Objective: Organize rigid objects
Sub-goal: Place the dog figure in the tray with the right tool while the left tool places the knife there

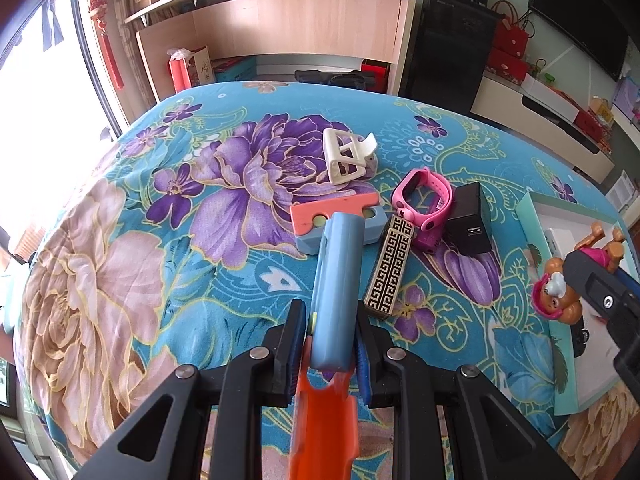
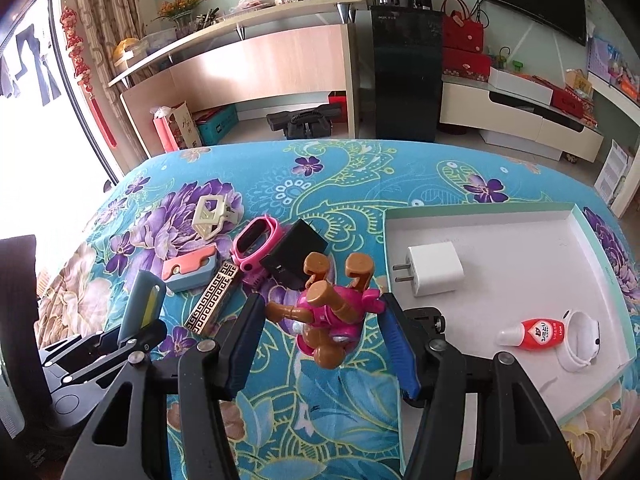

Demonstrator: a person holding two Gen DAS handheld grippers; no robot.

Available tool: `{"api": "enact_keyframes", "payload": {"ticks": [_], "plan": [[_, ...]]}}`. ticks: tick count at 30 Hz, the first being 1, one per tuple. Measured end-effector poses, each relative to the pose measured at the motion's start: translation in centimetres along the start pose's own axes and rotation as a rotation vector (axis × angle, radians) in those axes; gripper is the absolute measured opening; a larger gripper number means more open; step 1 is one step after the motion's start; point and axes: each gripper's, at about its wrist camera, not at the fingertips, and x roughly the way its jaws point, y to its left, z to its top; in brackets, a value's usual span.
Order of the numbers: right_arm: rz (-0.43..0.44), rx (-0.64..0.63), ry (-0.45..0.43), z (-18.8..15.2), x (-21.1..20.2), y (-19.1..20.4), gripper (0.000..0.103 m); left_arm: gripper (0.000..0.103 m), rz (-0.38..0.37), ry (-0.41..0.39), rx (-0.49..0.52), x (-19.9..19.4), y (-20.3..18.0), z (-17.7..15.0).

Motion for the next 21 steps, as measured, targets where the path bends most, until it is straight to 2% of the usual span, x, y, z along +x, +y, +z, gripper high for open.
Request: {"api": "enact_keyframes", "payload": {"ticks": [6, 14, 21], "plan": [[-0.023, 0.058, -0.087, 0.8, -2.9, -2.6, 0.06, 0.024, -0.064, -0.013, 0.042, -0.8, -1.7, 0.3], [-0.118, 0.197, -0.109, 0.6, -4.2, -8.5, 0.06, 0.024, -0.117, -0.026, 0.18, -1.8, -7.0, 0.7], [-0.249, 0.343, -0.108, -0.5, -5.0, -14.3, 0.06, 0.024, -0.153, -0.043, 0.309, -2.9, -12.5, 1.3]]}}
